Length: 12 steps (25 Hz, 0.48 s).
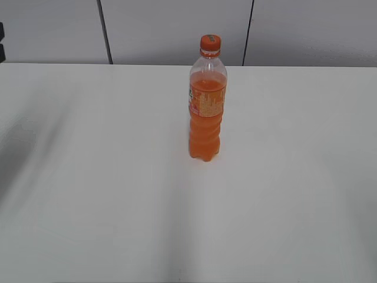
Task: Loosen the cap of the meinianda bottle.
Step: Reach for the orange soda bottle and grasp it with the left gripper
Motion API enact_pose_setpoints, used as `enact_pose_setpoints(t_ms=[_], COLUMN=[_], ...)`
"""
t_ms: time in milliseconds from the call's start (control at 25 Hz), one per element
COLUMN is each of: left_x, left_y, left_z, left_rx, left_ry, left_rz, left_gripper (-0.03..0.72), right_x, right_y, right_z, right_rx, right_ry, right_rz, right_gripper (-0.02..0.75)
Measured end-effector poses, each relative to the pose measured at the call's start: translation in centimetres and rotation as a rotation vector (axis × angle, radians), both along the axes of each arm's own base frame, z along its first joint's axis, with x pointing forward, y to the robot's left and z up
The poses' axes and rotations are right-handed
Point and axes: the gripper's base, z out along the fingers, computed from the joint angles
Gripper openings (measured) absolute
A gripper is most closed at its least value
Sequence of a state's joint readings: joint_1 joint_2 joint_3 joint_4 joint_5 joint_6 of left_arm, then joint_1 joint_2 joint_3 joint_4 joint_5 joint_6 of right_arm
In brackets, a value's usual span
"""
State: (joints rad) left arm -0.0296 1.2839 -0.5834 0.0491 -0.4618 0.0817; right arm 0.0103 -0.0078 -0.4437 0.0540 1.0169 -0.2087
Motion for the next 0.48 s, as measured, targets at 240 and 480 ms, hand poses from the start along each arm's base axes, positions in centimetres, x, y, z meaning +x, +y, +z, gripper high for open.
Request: enact_pose_setpoints(t_ms=[240,480], left_x=[1.7,2.7], left_y=[-0.1,-0.2], left_z=[-1.9,-3.2], left_rx=[-0.005,-0.007], left_ry=[-0.021,-0.057], left_rz=[-0.005,-0.013], left_gripper=[0.491,0.491], right_x=[0.0,0.0], right_y=[0.0,0.0], right_z=[0.0,0.0], right_rx=[0.000,0.000], right_ry=[0.000,0.000], right_rz=[0.000,0.000], right_gripper=[0.511,0.511])
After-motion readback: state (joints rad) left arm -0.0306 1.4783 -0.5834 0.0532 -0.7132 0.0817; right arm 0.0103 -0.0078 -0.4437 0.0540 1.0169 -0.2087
